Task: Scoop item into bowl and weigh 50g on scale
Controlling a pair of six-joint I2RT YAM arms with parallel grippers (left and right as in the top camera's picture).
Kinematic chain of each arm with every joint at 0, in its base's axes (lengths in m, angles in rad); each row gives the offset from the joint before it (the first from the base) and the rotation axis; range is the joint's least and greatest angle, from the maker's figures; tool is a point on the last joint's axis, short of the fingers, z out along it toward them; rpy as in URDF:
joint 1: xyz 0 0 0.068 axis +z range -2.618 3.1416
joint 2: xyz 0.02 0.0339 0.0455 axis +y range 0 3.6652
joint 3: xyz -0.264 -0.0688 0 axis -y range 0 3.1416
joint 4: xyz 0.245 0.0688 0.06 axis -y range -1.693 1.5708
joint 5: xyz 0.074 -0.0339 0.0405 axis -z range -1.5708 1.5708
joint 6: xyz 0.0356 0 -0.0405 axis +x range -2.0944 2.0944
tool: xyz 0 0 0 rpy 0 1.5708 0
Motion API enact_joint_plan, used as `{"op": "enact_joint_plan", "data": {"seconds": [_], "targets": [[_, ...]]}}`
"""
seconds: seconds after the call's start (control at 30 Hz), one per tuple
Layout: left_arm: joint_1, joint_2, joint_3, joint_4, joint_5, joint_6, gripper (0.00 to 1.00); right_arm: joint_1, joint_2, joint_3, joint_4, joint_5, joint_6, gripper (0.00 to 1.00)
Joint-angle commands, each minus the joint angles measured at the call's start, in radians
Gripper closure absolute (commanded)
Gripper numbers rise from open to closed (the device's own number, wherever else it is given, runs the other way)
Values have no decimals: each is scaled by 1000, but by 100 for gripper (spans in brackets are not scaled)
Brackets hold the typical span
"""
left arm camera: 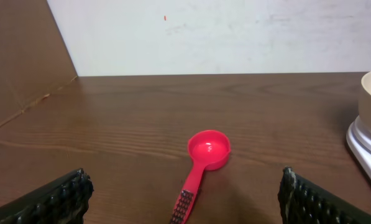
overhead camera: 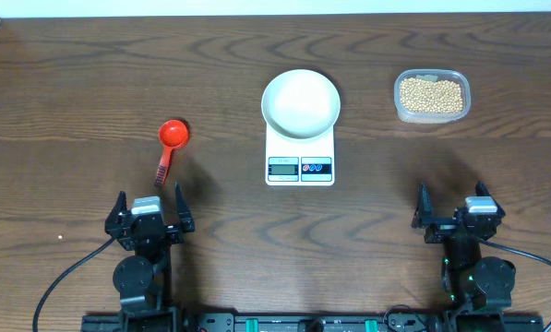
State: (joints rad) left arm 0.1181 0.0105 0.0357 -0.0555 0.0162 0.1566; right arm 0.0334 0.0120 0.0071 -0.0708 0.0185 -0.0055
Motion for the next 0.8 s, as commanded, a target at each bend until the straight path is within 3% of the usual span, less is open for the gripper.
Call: {"op": "enact_joint_plan", "data": {"seconds": [0.0, 0.7, 0.77], "targets": [[5, -6, -32, -15, -10, -5, 2, 8, -5, -2, -4, -2, -11, 1], [5, -6, -32, -14, -9, 14, 3, 8, -5, -2, -4, -2, -11, 1], [4, -3, -31, -14, 10, -31, 2, 8, -5, -2, -4, -2, -11, 1]]}}
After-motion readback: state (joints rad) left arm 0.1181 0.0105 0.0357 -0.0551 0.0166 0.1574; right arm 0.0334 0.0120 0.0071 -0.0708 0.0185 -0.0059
